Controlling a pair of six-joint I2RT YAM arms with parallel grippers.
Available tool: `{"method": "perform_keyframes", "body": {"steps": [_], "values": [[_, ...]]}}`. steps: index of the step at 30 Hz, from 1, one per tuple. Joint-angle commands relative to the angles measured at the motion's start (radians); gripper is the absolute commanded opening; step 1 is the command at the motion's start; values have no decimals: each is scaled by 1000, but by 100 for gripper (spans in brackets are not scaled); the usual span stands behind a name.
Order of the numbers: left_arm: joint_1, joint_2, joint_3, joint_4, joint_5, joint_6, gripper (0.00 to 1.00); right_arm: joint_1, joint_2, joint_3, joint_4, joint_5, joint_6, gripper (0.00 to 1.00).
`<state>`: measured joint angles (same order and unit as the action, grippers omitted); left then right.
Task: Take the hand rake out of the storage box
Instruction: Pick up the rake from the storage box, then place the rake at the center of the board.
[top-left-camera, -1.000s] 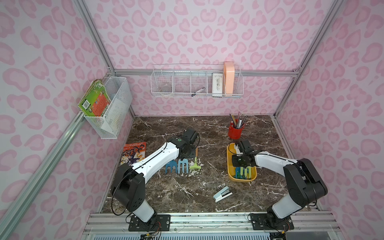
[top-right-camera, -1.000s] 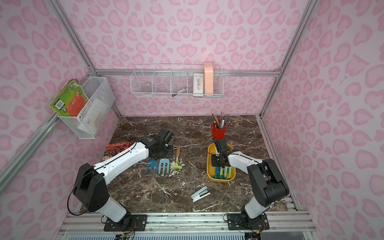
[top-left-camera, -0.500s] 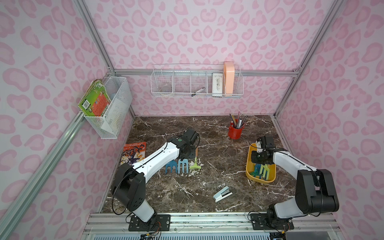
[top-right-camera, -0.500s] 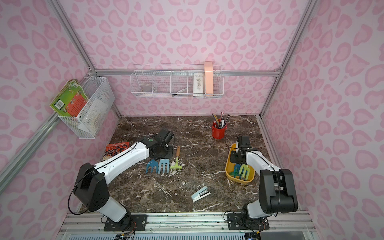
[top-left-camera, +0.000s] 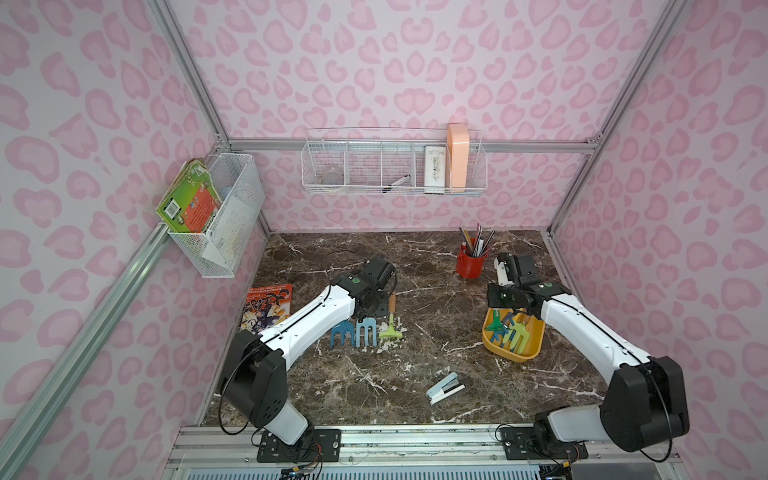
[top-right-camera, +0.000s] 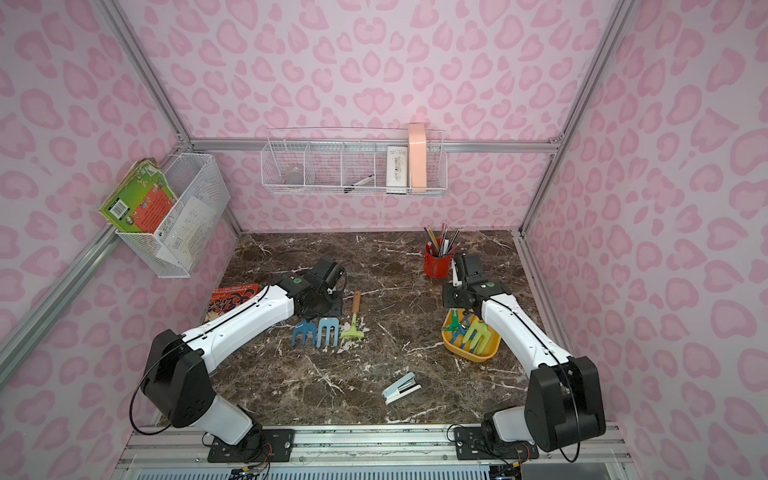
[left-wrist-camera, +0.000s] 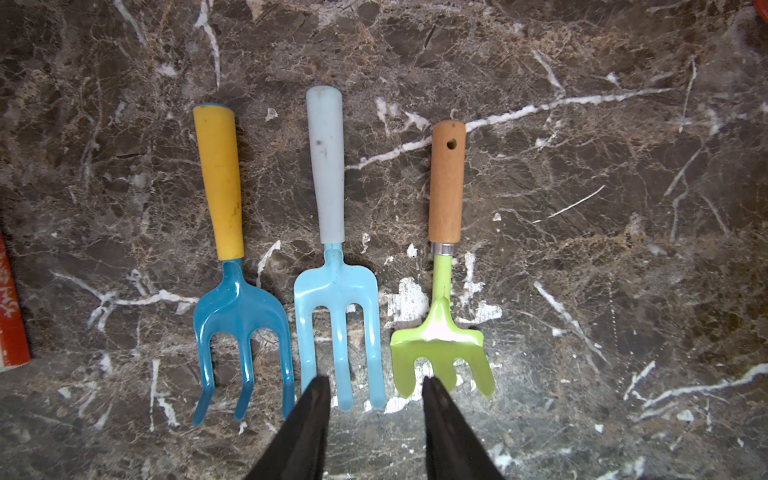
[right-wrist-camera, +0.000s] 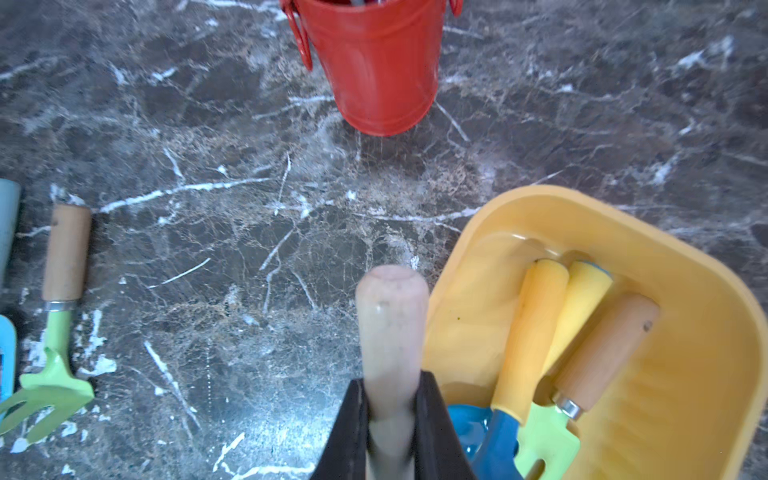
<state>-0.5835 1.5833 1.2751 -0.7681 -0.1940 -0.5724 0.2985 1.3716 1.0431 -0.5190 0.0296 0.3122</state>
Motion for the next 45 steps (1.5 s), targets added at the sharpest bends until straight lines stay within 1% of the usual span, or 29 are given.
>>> {"method": "perform_keyframes", "body": {"steps": [1,6,11,15,18,25,30,32,40,45], "values": [[14,-12,-4,-14,-1,6,42,35,-24,35,-30,32,30,2],[41,-24,-20,-5,15,3,42,109,-7,76,-36,33,57,2],[61,-41,-29,-8,20,6,42,192,18,71,44,13,113,2],[68,-42,-35,-7,22,8,42,211,71,50,109,18,137,1],[71,-38,-36,-9,18,11,42,219,97,28,204,-23,147,1],[104,-53,-54,-14,24,9,42,292,235,79,288,-41,214,2],[119,-74,-78,-18,22,9,42,334,330,89,370,-81,274,2],[123,-80,-85,-19,22,11,42,353,368,103,393,-74,284,2],[124,-77,-98,-15,30,8,42,397,533,236,383,-72,295,1],[125,-86,-106,-13,27,8,42,406,590,271,369,-65,312,1]]}}
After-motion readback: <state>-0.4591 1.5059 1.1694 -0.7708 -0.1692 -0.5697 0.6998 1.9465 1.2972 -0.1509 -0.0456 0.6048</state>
